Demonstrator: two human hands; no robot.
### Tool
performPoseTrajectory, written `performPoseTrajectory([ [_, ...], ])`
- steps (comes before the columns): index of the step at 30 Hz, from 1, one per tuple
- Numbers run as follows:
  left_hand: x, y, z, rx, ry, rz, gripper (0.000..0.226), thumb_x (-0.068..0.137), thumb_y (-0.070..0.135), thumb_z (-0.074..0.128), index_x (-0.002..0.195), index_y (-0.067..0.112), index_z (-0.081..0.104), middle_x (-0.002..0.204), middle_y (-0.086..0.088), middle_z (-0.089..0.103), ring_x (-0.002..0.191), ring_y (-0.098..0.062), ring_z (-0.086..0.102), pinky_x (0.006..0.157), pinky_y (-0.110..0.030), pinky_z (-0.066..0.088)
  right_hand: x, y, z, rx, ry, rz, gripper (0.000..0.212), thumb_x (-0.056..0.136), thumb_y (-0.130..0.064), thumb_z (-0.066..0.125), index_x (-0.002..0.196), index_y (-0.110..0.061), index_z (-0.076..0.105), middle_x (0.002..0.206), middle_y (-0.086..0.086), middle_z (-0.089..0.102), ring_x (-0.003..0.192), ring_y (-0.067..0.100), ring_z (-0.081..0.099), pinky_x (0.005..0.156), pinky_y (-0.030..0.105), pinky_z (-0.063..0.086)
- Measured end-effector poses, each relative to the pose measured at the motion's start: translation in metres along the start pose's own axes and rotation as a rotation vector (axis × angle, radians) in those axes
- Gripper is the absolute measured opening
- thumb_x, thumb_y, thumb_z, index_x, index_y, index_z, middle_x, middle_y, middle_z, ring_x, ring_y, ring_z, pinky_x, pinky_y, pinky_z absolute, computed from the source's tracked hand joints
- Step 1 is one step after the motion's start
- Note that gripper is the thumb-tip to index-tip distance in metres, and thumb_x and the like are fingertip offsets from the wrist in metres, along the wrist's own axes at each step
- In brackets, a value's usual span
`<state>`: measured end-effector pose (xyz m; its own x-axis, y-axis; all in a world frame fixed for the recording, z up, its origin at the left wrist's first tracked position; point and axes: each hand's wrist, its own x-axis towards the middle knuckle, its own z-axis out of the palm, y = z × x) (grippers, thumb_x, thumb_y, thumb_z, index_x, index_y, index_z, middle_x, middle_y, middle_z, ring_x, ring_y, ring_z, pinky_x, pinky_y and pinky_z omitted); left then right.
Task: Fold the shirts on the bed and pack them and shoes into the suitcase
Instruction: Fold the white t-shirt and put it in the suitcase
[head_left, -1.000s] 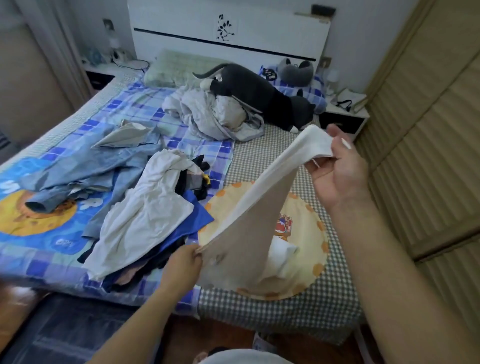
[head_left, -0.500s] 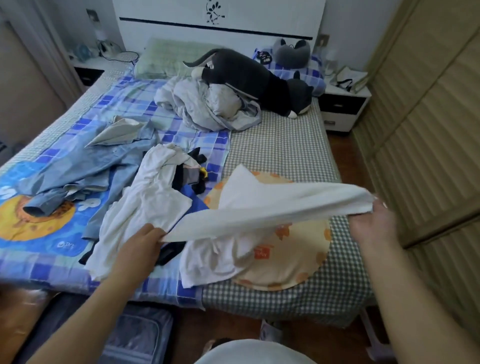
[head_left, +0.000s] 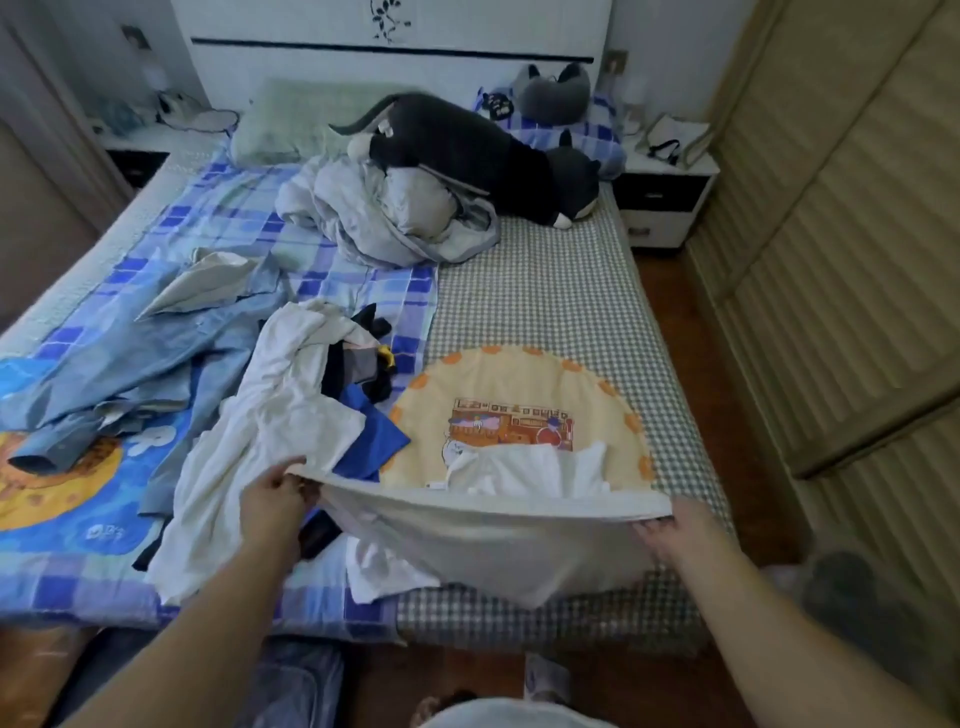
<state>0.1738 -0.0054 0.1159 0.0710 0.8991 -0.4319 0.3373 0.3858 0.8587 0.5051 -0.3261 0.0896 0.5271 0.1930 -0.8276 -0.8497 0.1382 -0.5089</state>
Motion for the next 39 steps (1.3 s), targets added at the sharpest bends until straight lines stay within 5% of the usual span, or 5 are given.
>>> performPoseTrajectory([
  [8, 0.016, 0.394, 0.037, -0.475, -0.088, 0.694, 0.027, 0.088, 0.003, 0.058, 0.081, 0.023, 0.075, 0.068, -0.002, 0.068, 0.069, -0.019, 0.061, 0.072, -0.035, 0.053, -0.164, -0.279, 0.185, 0.496, -0.515, -0.503, 0.034, 0.107, -0.027, 0.045, 0.129, -0.003, 0.055, 0.124, 0.018, 0.064, 0.101, 0.033, 0.064, 0.072, 0.05, 0.055],
  [14, -0.046, 0.482, 0.014, -0.769, -0.159, 0.831, 0.025, 0.095, -0.004, 0.054, 0.085, 0.014, 0.069, 0.074, -0.005, 0.067, 0.068, -0.016, 0.065, 0.073, -0.03, 0.057, -0.256, -0.304, 0.192, 0.661, -0.644, -0.621, 0.031, 0.102, -0.017, 0.055, 0.127, 0.001, 0.056, 0.114, 0.023, 0.069, 0.102, 0.036, 0.069, 0.07, 0.048, 0.062],
  [23, -0.03, 0.27, 0.0, -0.488, -0.097, 0.599, 0.016, 0.085, 0.006, 0.065, 0.088, 0.017, 0.076, 0.079, -0.007, 0.071, 0.078, -0.017, 0.067, 0.078, -0.026, 0.056, -0.165, -0.195, 0.114, 0.462, -0.328, -0.49, 0.03, 0.105, -0.022, 0.049, 0.13, -0.006, 0.054, 0.125, 0.016, 0.066, 0.109, 0.029, 0.068, 0.083, 0.046, 0.06],
  [32, -0.014, -0.045, 0.036, -0.118, -0.116, -0.107, 0.032, 0.096, -0.008, 0.047, 0.108, 0.009, 0.071, 0.082, -0.016, 0.064, 0.073, -0.029, 0.061, 0.082, -0.042, 0.056, 0.003, -0.047, -0.02, 0.005, -0.03, -0.153, 0.046, 0.089, -0.015, 0.069, 0.133, -0.011, 0.053, 0.124, 0.012, 0.063, 0.102, 0.024, 0.062, 0.084, 0.04, 0.056],
  [39, 0.0, -0.201, 0.084, 0.124, 0.139, -0.293, 0.025, 0.091, -0.01, 0.056, 0.108, 0.001, 0.071, 0.08, -0.018, 0.067, 0.065, -0.029, 0.059, 0.058, -0.03, 0.056, 0.155, 0.04, -0.116, -0.528, 0.136, 0.029, 0.014, 0.103, -0.002, 0.051, 0.114, -0.006, 0.059, 0.133, 0.016, 0.06, 0.094, 0.026, 0.062, 0.095, 0.044, 0.052],
])
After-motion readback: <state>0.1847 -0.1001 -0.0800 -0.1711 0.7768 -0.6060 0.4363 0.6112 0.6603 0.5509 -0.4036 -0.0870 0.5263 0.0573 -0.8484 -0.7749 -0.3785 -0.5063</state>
